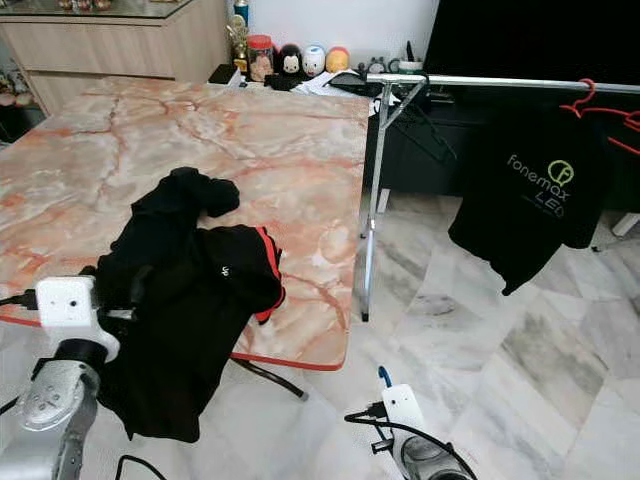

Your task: Hang hanger

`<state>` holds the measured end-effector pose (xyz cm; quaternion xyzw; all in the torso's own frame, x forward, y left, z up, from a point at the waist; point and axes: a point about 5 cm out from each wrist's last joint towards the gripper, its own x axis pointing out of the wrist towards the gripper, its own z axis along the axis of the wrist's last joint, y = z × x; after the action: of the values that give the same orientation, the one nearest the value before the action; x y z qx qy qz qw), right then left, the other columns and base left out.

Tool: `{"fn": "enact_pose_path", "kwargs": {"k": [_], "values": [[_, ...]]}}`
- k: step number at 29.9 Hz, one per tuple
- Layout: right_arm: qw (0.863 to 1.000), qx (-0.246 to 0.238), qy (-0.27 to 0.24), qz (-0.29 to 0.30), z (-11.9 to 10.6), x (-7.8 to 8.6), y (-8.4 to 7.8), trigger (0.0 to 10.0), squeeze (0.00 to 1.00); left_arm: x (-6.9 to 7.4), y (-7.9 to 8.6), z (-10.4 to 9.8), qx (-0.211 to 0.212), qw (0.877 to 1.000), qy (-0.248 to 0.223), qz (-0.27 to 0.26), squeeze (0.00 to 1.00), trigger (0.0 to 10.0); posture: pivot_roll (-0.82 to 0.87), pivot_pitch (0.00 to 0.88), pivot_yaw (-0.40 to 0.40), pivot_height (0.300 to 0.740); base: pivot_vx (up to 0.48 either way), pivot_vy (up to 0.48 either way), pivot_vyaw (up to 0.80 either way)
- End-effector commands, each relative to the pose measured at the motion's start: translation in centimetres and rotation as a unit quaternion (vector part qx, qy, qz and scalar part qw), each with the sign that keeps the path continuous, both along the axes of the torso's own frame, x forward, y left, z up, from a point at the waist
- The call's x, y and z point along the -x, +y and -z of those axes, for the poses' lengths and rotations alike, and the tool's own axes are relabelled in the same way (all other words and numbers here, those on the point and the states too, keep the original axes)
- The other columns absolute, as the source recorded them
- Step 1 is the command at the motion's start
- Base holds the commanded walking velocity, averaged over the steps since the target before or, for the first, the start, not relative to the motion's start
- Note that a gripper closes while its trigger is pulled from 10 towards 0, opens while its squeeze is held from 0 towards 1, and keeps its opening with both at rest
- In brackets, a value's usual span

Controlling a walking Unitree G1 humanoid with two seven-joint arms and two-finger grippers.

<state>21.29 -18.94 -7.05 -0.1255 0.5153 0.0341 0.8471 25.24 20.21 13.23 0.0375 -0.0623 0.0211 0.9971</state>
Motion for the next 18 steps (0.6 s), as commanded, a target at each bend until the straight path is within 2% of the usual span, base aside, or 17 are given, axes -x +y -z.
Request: {"fn": "enact_pose_path", "kwargs": {"k": [1,9,13,18], "values": [[1.0,-0.003,-0.009,0.012,-0.35,-0.5,-0.42,10.0,0.0,0.22,-0.55,0.0,0.01,1.0,0.002,0.009,0.0,10.0,0.15,0.0,-0.061,0.74,0.0,0.0,0.0],[0.999,-0.007,-0.016,0.032,-0.49,-0.68,-0.63,10.0,0.0,0.04,-0.91,-0.08,0.015,1.0,-0.006,0.014,0.0,10.0,0.15,0.0,-0.065,0.74,0.0,0.0,0.0],[0.997,-0.022,-0.019,0.068,-0.36,-0.55,-0.36,10.0,0.0,-0.02,-0.55,-0.05,0.014,1.0,-0.003,0.012,0.0,10.0,0.14,0.0,-0.06,0.74,0.0,0.0,0.0],[0.997,-0.023,-0.019,0.064,-0.33,-0.57,-0.05,10.0,0.0,-0.06,-0.85,-0.04,0.011,1.0,0.003,0.029,0.0,10.0,0.13,0.0,-0.043,0.74,0.0,0.0,0.0]]}}
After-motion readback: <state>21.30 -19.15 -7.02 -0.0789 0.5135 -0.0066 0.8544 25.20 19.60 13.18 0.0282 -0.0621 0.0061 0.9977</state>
